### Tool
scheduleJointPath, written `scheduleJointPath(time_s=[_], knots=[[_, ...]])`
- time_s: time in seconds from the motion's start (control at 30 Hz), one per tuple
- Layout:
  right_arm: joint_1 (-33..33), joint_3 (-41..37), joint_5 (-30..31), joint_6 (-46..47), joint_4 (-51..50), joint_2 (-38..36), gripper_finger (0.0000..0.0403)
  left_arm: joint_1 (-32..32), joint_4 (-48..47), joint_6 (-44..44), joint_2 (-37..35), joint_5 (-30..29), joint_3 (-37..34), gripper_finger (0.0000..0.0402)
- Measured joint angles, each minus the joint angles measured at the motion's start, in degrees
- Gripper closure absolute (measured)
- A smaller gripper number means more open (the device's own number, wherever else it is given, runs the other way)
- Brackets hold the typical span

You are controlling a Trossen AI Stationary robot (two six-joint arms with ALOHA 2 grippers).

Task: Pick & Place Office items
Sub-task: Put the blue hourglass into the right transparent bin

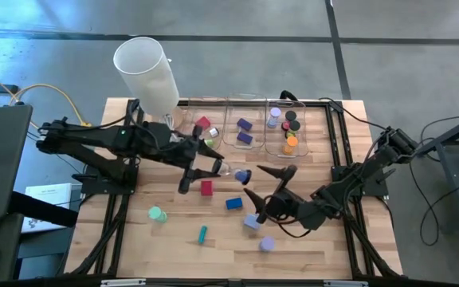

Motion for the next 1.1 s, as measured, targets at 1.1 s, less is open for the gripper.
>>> scheduleJointPath(time_s=[1.1], knots=[[-4.24,0.0,-8.85,-21.3,12.5,0.04,0.0124,1.57,4.01,-2.55,2.13,2.13,0.0,0.0198]])
